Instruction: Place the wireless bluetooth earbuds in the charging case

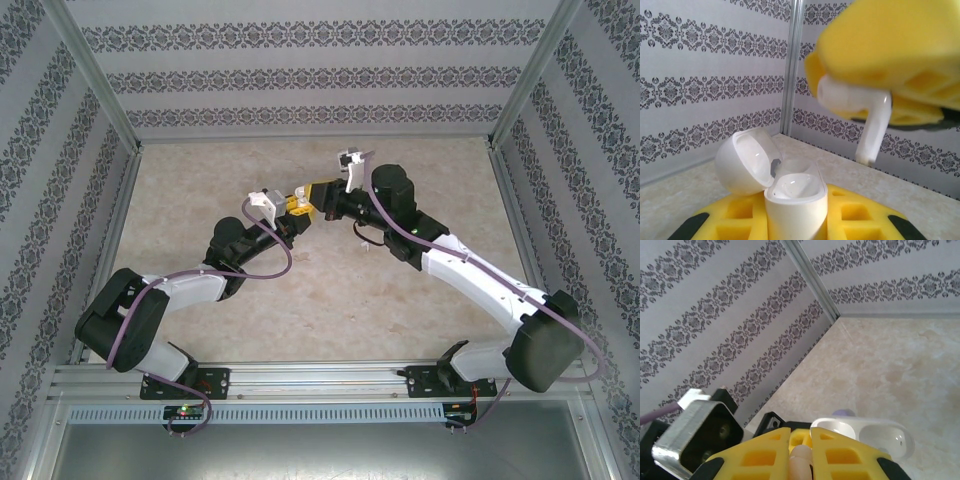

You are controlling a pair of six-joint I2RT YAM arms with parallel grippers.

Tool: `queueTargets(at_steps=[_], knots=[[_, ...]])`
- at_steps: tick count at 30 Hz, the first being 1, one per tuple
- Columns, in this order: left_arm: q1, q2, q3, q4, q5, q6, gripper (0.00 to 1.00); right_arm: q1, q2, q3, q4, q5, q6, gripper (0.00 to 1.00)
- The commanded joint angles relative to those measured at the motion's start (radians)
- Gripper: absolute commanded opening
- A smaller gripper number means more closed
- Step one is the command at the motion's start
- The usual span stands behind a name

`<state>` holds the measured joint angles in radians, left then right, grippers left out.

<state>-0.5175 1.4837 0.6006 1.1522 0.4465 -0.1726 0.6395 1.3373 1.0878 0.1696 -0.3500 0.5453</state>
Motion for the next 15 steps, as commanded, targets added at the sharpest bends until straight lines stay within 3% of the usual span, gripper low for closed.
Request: queueTargets(at_steps=[1, 15], knots=[[-0.008, -0.014, 0.022, 0.042, 0.037, 0.021, 0.0, 0.009, -0.023, 0.031, 0.014, 0.034, 0.002, 0.11], [-0.015, 0.013, 0.037, 0.022, -0.072, 0.322, 0.0, 0.116, -0.055, 0.06, -0.091, 0.409, 0.023, 0.14]])
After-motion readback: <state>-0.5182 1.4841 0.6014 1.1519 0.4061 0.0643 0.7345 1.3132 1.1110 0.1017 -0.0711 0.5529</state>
